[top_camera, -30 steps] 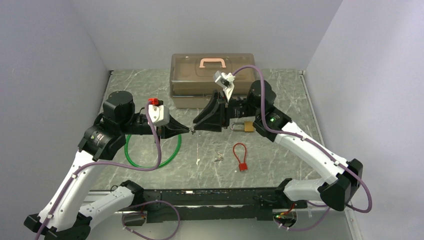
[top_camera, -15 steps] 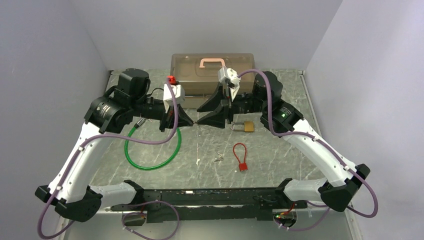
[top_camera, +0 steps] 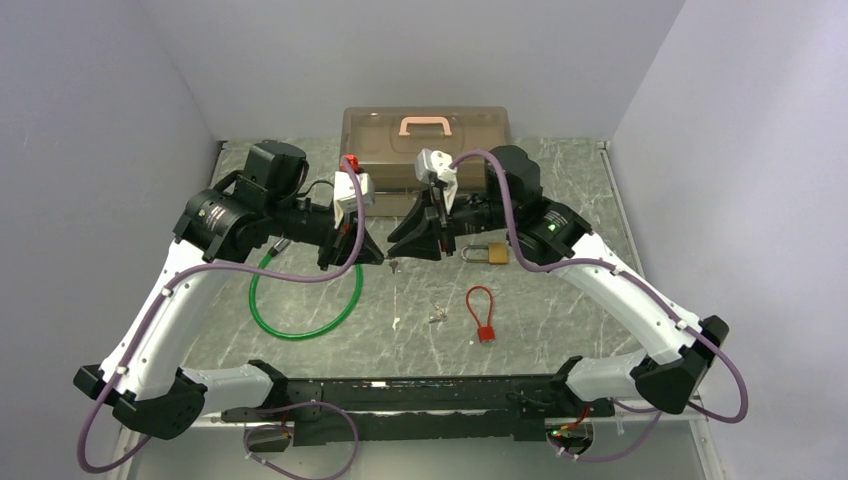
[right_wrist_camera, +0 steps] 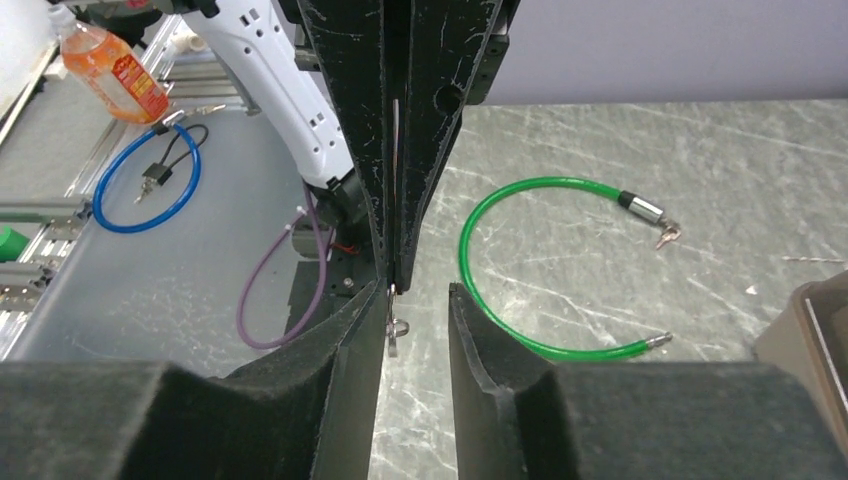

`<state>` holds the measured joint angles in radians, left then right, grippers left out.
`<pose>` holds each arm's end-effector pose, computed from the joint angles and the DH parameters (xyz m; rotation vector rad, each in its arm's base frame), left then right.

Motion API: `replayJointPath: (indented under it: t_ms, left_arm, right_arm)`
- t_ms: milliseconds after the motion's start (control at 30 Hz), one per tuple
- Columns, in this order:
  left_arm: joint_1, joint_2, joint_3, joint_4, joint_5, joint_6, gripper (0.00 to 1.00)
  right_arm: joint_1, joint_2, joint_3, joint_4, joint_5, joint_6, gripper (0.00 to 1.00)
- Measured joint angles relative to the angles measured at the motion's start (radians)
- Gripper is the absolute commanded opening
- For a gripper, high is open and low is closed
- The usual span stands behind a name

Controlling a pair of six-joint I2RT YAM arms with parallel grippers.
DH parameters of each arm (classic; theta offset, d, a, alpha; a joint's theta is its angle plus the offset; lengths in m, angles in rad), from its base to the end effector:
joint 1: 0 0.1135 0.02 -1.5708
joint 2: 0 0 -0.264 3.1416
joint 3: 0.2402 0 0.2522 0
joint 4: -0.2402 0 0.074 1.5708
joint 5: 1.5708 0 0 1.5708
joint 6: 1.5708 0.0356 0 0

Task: Unlock with the key
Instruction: Adjust the key.

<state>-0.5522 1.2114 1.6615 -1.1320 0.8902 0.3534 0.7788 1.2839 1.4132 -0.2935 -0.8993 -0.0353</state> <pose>0.1527 -0.1266 0.4605 1.3562 1.6902 -1.1030 0.1764 0.2132 0.4421 -1.3273 1.3008 1.3031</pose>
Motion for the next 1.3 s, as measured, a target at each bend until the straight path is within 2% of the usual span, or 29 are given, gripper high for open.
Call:
replayJointPath:
  t_ms: [167, 267, 467, 500, 600, 733, 800, 1033, 1233, 1300]
  left_arm:
    - [0.0, 0.004, 0.0, -0.01, 0.0, 0.0, 0.0]
    - [0.0, 0.004, 0.0, -0.011, -0.001, 0.0, 0.0]
    - [0.0, 0.004, 0.0, -0.012, -0.003, 0.0, 0.0]
    - [0.0, 0.003, 0.0, -0.013, -0.005, 0.0, 0.0]
    - [0.0, 0.003, -0.001, -0.013, -0.007, 0.0, 0.0]
    - [0.0, 0.003, -0.001, -0.013, -0.007, 0.0, 0.0]
    - [0.0, 0.001, -0.001, -0.012, -0.006, 0.0, 0.0]
    - [0.0, -0.008, -0.001, -0.009, -0.006, 0.0, 0.0]
    - [0.0, -0.012, -0.001, -0.008, -0.005, 0.0, 0.0]
    - [0.0, -0.012, -0.001, -0.008, -0.004, 0.0, 0.0]
  right_arm:
    - [0.023, 0.032, 0.013, -0.039, 0.001, -0.022, 0.2]
    - [0.032, 0.035, 0.013, -0.056, 0.001, -0.027, 0.17]
    - [0.034, 0.035, 0.013, -0.058, 0.0, -0.032, 0.01]
    - [0.034, 0.035, 0.013, -0.058, 0.0, -0.032, 0.01]
    - [0.035, 0.034, 0.013, -0.059, 0.0, -0.033, 0.1]
    - [0.035, 0.03, 0.013, -0.065, 0.008, -0.041, 0.11]
    - [0.035, 0.027, 0.013, -0.065, 0.012, -0.043, 0.15]
    - [0.039, 0.021, 0.013, -0.065, 0.026, -0.046, 0.15]
    - [0.039, 0.015, 0.013, -0.072, 0.03, -0.053, 0.19]
    - [0.039, 0.014, 0.013, -0.074, 0.03, -0.054, 0.15]
